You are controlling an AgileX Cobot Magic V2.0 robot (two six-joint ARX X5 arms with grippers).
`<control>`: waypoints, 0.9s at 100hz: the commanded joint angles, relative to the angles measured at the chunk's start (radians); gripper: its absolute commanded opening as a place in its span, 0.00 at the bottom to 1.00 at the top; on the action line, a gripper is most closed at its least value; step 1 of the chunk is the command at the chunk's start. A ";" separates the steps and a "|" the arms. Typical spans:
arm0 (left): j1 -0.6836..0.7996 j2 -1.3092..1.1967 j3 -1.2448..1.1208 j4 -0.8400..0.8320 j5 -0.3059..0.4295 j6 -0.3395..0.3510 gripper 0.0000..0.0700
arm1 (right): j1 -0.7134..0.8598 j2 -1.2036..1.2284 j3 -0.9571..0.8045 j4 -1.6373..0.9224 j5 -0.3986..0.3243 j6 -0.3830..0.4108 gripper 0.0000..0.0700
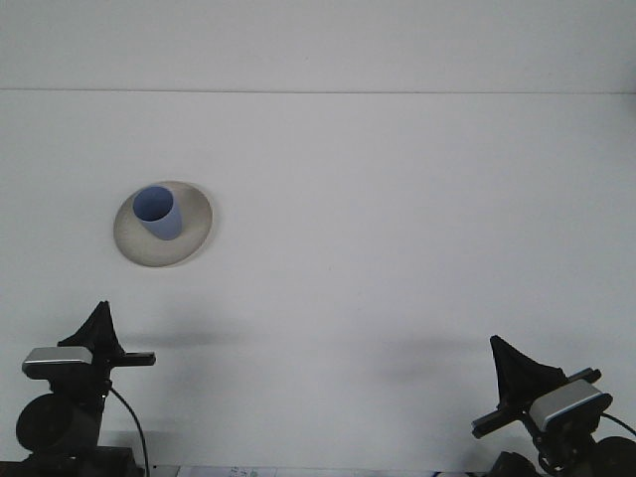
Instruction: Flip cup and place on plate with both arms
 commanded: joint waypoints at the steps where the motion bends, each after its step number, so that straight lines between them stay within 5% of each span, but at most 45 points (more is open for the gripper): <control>1: 0.003 -0.014 -0.077 0.079 -0.033 0.025 0.02 | 0.009 -0.003 0.004 0.010 0.000 -0.002 0.01; 42: 0.006 -0.066 -0.312 0.223 -0.033 0.014 0.02 | 0.009 -0.003 0.004 0.010 0.000 -0.002 0.00; 90: 0.005 -0.066 -0.310 0.221 -0.032 -0.016 0.02 | 0.009 -0.003 0.004 0.010 0.000 -0.001 0.01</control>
